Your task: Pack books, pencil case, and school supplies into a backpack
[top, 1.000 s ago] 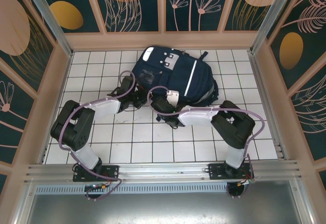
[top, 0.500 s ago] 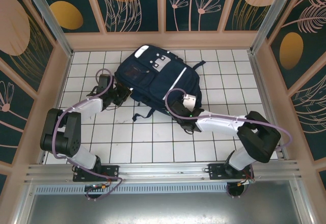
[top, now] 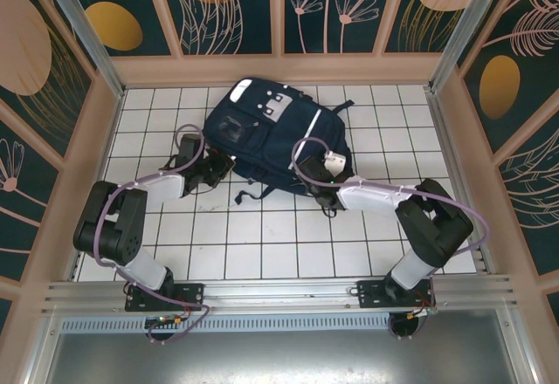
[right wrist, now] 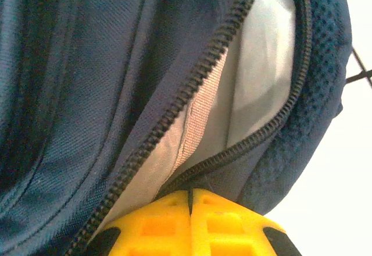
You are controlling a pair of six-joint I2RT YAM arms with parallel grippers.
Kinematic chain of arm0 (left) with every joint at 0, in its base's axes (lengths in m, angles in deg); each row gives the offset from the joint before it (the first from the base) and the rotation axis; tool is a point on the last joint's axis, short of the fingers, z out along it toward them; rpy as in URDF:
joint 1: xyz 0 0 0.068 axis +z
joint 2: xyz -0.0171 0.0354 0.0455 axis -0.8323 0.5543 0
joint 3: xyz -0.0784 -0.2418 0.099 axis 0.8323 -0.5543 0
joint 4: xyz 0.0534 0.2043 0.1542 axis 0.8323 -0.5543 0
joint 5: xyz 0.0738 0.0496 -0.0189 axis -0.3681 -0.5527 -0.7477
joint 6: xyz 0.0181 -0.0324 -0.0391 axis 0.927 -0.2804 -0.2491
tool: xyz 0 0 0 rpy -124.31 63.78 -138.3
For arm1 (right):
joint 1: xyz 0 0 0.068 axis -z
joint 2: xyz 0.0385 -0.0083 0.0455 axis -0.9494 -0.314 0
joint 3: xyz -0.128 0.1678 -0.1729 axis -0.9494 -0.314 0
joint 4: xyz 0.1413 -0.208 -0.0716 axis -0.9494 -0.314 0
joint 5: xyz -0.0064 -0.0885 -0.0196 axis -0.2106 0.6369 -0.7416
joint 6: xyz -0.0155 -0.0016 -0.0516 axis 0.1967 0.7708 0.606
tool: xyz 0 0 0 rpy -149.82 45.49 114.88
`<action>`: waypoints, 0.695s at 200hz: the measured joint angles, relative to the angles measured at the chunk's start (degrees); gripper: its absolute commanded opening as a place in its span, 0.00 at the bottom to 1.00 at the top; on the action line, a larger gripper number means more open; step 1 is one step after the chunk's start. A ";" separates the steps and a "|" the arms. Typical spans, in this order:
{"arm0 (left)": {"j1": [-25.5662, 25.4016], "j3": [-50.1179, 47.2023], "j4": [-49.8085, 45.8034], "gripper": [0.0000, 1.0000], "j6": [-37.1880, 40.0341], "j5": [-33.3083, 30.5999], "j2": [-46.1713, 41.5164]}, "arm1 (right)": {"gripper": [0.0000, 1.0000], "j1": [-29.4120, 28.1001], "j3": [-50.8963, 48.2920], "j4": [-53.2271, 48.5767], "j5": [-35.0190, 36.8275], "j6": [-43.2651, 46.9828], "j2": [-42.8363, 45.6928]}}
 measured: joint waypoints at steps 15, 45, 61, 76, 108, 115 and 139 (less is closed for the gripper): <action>-1.99 -0.02 1.75 0.00 -0.79 -0.50 1.60 | 0.00 3.54 0.81 0.61 -0.46 2.25 -1.03; -4.72 0.00 5.75 0.00 -1.90 -1.44 5.09 | 0.11 8.66 3.02 1.03 -1.38 6.73 -2.78; -5.20 0.00 7.74 0.00 -2.36 -2.16 7.21 | 0.21 8.90 3.87 0.55 -1.44 8.55 -2.71; -5.22 0.11 9.29 0.00 -2.67 -2.80 8.90 | 0.26 7.39 4.13 0.26 -1.38 9.66 -2.19; -5.20 1.05 12.04 0.00 -2.99 -4.24 10.99 | 0.31 -0.52 7.19 -0.33 -2.12 9.68 -1.73; -5.20 1.36 12.48 0.00 -2.99 -4.35 11.47 | 0.33 -2.49 8.55 -0.24 -2.89 9.46 -2.08; -5.22 1.60 13.60 0.00 -2.99 -4.35 12.11 | 0.37 -7.39 14.29 1.95 -5.99 8.81 -5.97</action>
